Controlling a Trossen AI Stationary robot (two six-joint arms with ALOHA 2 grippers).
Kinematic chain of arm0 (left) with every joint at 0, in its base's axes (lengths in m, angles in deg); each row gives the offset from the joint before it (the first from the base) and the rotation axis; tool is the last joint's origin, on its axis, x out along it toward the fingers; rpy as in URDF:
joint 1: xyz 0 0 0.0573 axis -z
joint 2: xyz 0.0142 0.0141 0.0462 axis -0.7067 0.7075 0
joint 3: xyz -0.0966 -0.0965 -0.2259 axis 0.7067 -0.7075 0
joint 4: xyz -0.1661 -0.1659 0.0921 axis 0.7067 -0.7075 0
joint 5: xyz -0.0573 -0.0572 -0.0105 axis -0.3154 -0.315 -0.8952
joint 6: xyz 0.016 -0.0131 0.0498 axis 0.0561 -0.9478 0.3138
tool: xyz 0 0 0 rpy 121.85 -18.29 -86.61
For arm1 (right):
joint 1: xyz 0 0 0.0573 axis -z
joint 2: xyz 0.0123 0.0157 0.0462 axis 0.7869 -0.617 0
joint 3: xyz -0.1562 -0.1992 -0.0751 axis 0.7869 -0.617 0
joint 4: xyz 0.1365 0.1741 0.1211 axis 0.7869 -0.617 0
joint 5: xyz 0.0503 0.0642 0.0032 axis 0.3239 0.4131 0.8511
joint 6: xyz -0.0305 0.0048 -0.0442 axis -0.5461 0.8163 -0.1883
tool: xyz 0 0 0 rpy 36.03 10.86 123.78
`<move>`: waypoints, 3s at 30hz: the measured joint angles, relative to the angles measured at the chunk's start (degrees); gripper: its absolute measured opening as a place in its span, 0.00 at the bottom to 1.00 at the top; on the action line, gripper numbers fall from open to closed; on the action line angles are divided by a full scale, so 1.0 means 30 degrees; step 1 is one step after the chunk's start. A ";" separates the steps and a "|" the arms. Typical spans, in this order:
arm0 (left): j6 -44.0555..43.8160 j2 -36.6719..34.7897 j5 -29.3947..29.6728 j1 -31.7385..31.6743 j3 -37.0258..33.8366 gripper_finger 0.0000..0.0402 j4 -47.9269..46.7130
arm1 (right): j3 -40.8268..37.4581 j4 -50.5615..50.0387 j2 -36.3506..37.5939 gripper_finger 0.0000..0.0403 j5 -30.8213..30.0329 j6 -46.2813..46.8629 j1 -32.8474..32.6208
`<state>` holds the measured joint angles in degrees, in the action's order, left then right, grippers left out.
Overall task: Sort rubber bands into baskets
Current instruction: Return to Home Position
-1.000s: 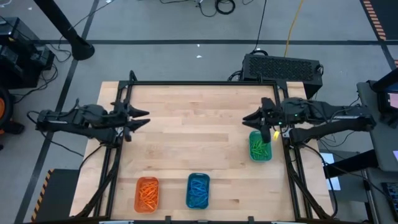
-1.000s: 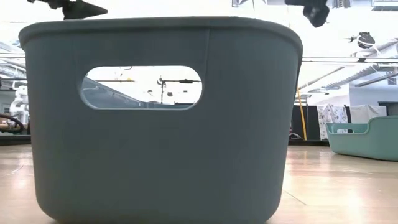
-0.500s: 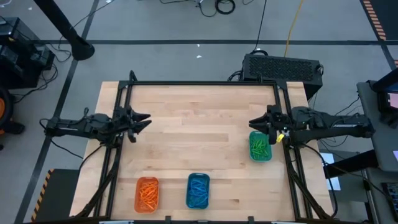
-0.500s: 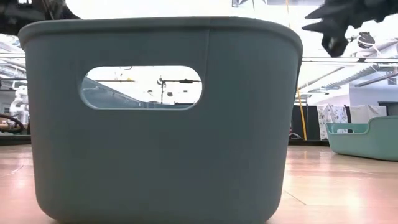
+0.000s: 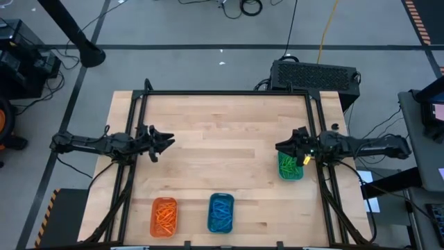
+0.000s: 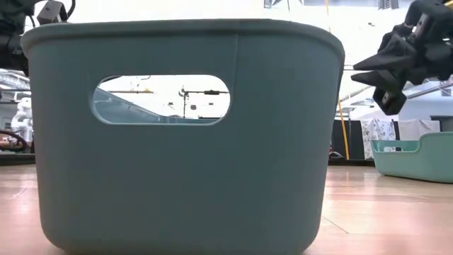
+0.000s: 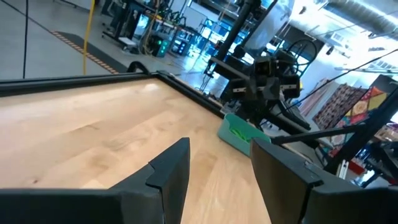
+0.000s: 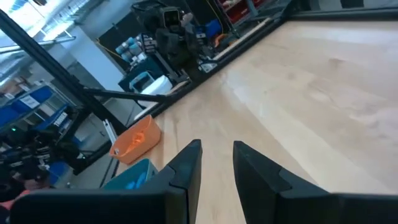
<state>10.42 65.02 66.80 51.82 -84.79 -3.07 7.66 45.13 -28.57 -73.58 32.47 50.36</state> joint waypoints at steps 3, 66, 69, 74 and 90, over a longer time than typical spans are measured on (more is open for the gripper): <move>-0.0057 0.0000 -0.0014 0.0006 -0.0006 0.44 0.0025 | -0.0646 0.0027 0.0599 0.21 -0.0085 -0.0120 0.0000; 0.6572 0.0022 -0.1122 0.0006 0.0001 0.44 -0.1330 | -0.1726 0.0833 0.0244 0.04 0.1059 -0.9599 -0.0022; 0.6572 0.0022 -0.1122 -0.0001 0.0001 0.44 -0.1324 | -0.1726 0.0833 0.0244 0.04 0.1059 -0.9599 -0.0022; 0.6572 0.0022 -0.1117 -0.0001 0.0001 0.44 -0.1330 | -0.1726 0.0833 0.0244 0.04 0.1052 -0.9599 -0.0022; 0.6572 0.0022 -0.1115 0.0003 0.0001 0.44 -0.1330 | -0.1726 0.0833 0.0244 0.04 0.1052 -0.9599 -0.0022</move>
<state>30.14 65.09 63.45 51.83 -84.78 -7.06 2.48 47.63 -27.84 -70.43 3.68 50.29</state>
